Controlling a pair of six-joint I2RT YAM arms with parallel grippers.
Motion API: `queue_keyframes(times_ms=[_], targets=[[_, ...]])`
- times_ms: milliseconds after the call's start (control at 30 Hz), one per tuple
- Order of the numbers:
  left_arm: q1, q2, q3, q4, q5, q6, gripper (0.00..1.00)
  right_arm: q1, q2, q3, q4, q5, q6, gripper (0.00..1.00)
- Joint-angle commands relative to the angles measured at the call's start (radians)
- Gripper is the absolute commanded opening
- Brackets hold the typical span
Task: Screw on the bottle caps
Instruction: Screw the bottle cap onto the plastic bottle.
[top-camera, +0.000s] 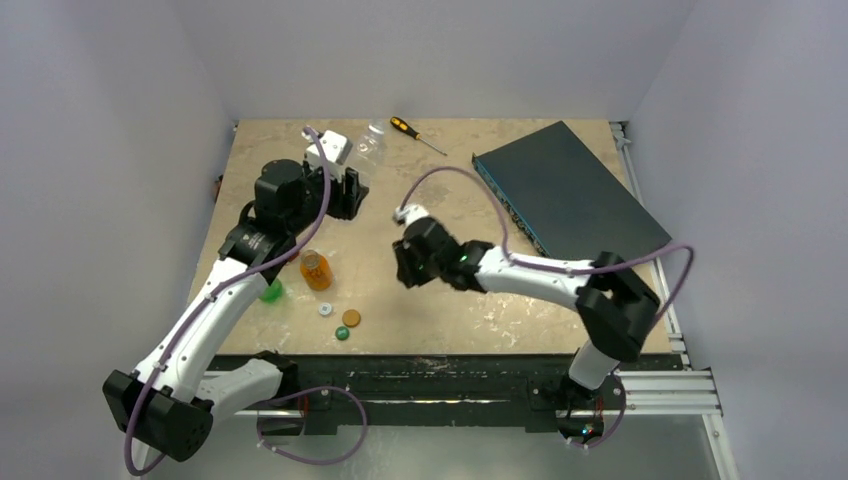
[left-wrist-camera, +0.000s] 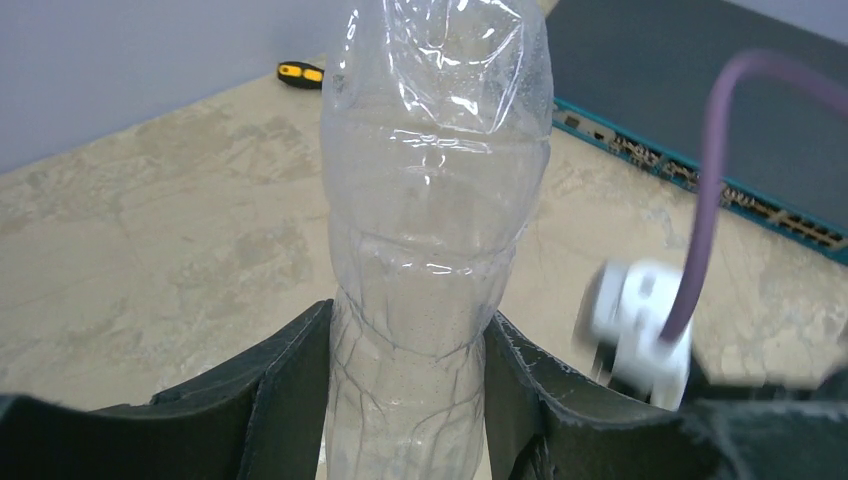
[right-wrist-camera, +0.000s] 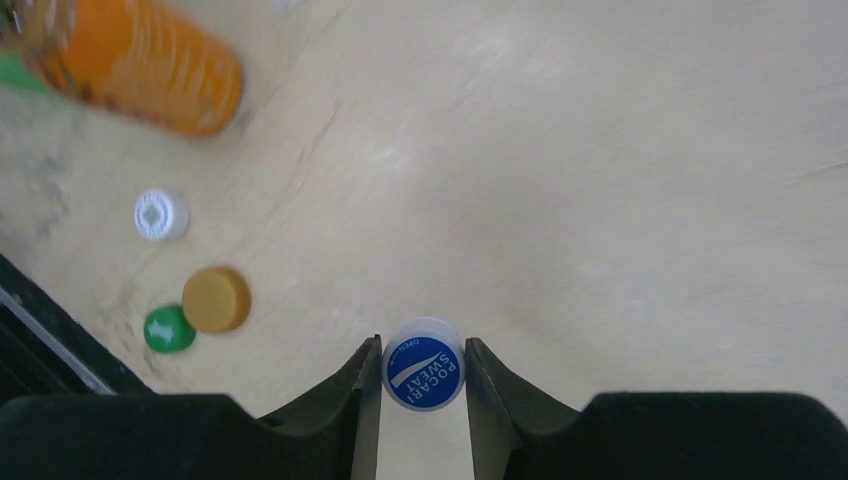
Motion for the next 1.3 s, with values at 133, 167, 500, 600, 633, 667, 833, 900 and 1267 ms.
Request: queue_keyframes(times_ms=[133,167,500,600,633,667,833,900,1267], targets=[[-0.094,-0.025,-0.142,0.126,0.138,0.199,0.26,-0.448,-0.316,-0.029,-0.03,-0.461,0.008,0.19],[-0.106,-0.031,-0.156,0.128,0.14,0.217,0.25,-0.496,-0.335,-0.026,-0.033,-0.519,0.01,0.19],[-0.139,-0.096,-0.263,0.089,0.189,0.354,0.11,-0.736,-0.48,-0.087,0.216,-1.001,0.226,0.21],[-0.148,-0.121,-0.294,0.099,0.183,0.372,0.06,-0.738,-0.487,-0.094,0.297,-1.078,0.302,0.22],[-0.149,-0.129,-0.302,0.105,0.19,0.371,0.05,-0.739,-0.485,-0.096,0.323,-1.1,0.325,0.22],[-0.151,-0.139,-0.31,0.113,0.204,0.37,0.03,-0.739,-0.48,-0.099,0.361,-1.121,0.36,0.23],[-0.156,-0.152,-0.33,0.135,0.25,0.363,0.0,-0.738,-0.442,-0.096,0.444,-1.145,0.438,0.24],[-0.158,-0.152,-0.333,0.141,0.26,0.362,0.0,-0.737,-0.432,-0.093,0.446,-1.138,0.441,0.25],[-0.165,-0.139,-0.337,0.164,0.298,0.34,0.0,-0.688,-0.379,-0.083,0.514,-1.076,0.488,0.25]])
